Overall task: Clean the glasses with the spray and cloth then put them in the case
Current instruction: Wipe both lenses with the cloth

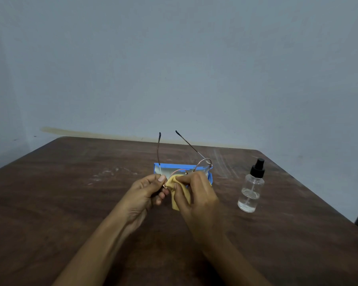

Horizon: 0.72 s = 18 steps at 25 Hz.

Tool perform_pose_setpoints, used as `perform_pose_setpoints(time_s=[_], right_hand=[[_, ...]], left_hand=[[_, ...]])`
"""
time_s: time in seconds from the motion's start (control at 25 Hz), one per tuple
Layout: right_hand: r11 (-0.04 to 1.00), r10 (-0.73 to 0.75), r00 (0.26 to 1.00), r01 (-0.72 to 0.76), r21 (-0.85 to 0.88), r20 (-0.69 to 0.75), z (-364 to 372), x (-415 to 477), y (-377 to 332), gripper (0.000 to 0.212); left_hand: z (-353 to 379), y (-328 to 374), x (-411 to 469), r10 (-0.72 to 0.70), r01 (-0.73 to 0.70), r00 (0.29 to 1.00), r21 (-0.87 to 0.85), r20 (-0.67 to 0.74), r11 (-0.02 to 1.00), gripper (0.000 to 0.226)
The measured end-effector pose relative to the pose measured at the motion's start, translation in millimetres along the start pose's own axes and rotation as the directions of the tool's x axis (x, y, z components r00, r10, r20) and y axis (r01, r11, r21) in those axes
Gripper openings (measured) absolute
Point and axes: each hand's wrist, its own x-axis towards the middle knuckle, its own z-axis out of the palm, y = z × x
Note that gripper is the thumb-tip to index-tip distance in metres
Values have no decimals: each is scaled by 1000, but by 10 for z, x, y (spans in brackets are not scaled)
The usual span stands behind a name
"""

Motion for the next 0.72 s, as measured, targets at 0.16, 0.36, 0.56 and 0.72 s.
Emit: perform_pose_setpoints(time_s=[0.16,0.36,0.56,0.72], right_hand=[[994,102,993,-100,39,-54,-72,59,26,20],[952,205,973,-174,251,-103,-154,107,125,9],[893,327,942,-283,351,-72,-152,135,134,17],[802,465,883,-386,455,-70,-200,143,162,31]], left_hand=[[1,12,-5,21,-21,1000,34,-10,999,26],[-36,20,12,127,-119,990,110,-65,987,28],[-118,-15,61,282,-231,951,321,-124,919,33],[-158,-54,69,357,-243,924,509,-137,826,33]])
